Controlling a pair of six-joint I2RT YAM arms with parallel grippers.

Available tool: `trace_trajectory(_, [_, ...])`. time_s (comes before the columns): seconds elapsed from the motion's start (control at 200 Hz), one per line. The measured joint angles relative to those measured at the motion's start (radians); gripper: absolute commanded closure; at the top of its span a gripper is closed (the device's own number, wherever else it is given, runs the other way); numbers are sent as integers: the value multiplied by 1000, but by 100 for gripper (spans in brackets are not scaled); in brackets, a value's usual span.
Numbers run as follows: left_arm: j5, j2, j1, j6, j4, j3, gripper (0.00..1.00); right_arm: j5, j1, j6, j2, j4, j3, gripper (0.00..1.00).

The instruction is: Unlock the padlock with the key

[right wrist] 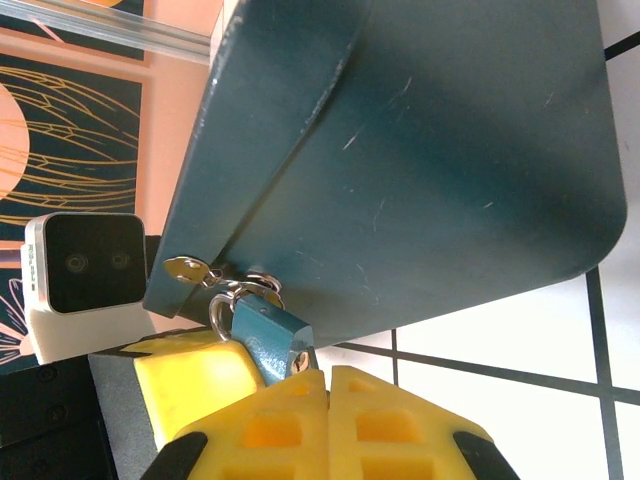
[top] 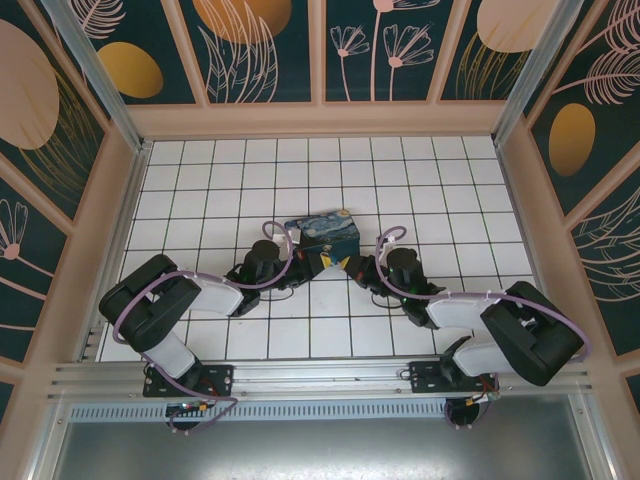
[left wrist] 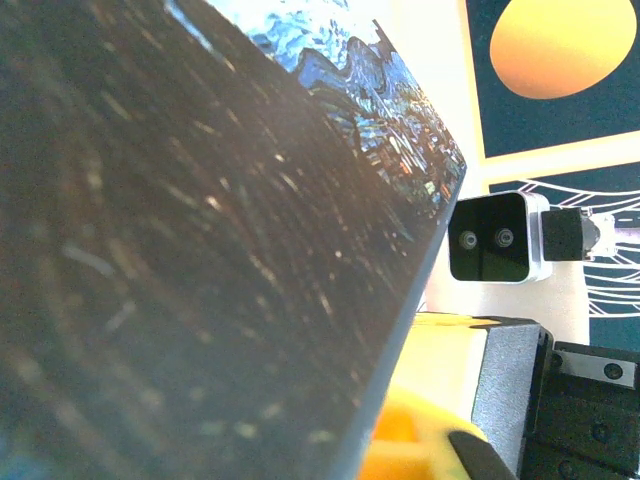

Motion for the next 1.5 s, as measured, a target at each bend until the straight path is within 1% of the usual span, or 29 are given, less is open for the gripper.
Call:
trace_trajectory(0.53, [0,0,6,-2,0,0,100,0,8,-2,-2,-11,14,100])
trace_trajectory(0.911, [16,0,10,-54,6,0,100,1,11,-1,0,-5,14,100])
trace_trajectory(1.121, [26,0,21,-108,34,0,100,-8,-2,-2,21,50,14,100])
trace_trajectory(1.501, [25,0,30,-148,66,0,100,-117,-68,5,104,202,9,100])
